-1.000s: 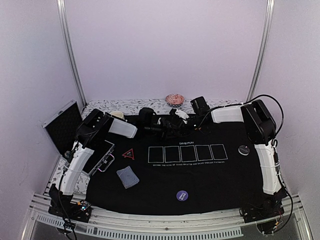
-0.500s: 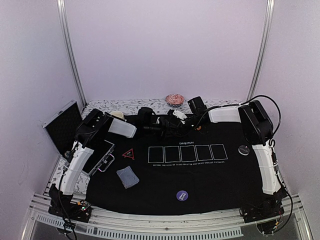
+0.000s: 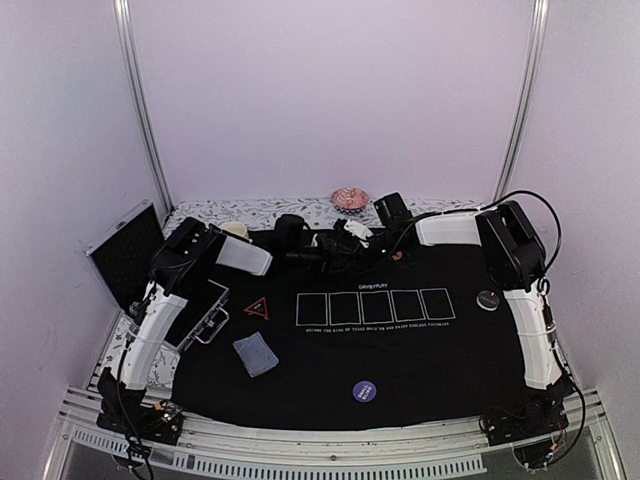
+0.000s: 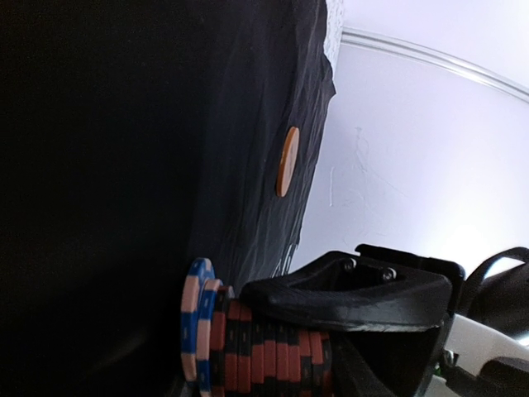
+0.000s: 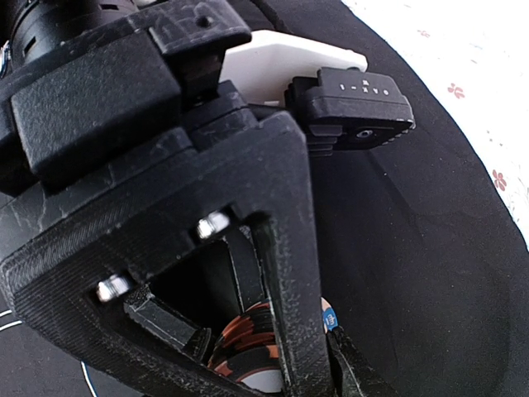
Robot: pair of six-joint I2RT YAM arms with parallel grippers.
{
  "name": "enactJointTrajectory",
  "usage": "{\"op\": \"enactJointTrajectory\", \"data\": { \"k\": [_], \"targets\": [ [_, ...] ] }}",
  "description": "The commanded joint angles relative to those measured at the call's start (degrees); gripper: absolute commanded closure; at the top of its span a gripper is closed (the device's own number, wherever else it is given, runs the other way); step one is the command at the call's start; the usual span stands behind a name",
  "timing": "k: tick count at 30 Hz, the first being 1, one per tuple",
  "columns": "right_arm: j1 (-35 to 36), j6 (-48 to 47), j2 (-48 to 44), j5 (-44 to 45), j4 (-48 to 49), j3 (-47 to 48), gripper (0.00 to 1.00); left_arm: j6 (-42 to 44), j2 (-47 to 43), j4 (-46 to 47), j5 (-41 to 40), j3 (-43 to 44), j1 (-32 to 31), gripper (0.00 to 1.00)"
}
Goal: Distribute texas hold em gaming equipment
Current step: Place the poker chips pile at the big blind area.
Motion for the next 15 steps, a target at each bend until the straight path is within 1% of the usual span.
{"op": "enactJointTrajectory", "data": {
  "k": [1, 4, 6, 7, 9, 10, 11, 15],
  "targets": [
    [-1.36, 2.96, 0.73, 1.5, -1.06, 0.75, 0.98, 2.62, 0.17, -0.5, 1.37, -2.62, 0.36, 0.6],
    [-1.86, 4.07, 0.45, 1.14, -1.91, 0.75, 0.98, 2.89, -0.9, 0.24, 0.47, -3.69, 0.49, 0.49],
    [-2.04, 4.16, 0.44, 1.07, -2.28, 0.52, 0.98, 3.25, -1.36, 0.25, 0.01, -3.98, 0.65, 0.35],
    [-2.08, 4.12, -1.19, 1.08, -2.35, 0.42, 0.98, 3.38, -1.59, 0.19, -0.11, -4.06, 0.69, 0.31],
    [-2.31, 3.94, -2.06, 1.14, -2.51, 0.16, 0.98, 3.6, -1.97, -0.03, -0.18, -4.43, 0.79, 0.15],
    [-2.33, 3.69, -2.21, 1.21, -2.54, 0.08, 0.98, 3.62, -2.38, -0.01, -0.33, -4.85, 0.8, 0.05],
    [-2.48, 3.54, -2.39, 1.45, -2.54, -0.07, 0.98, 3.71, -2.92, 0.06, -0.69, -5.5, 0.89, 0.02],
    [-2.92, 3.5, -3.29, 1.86, -2.82, -0.58, 0.98, 4.73, -4.98, -0.57, -2.4, -7.22, 0.97, 0.02]
  ]
}}
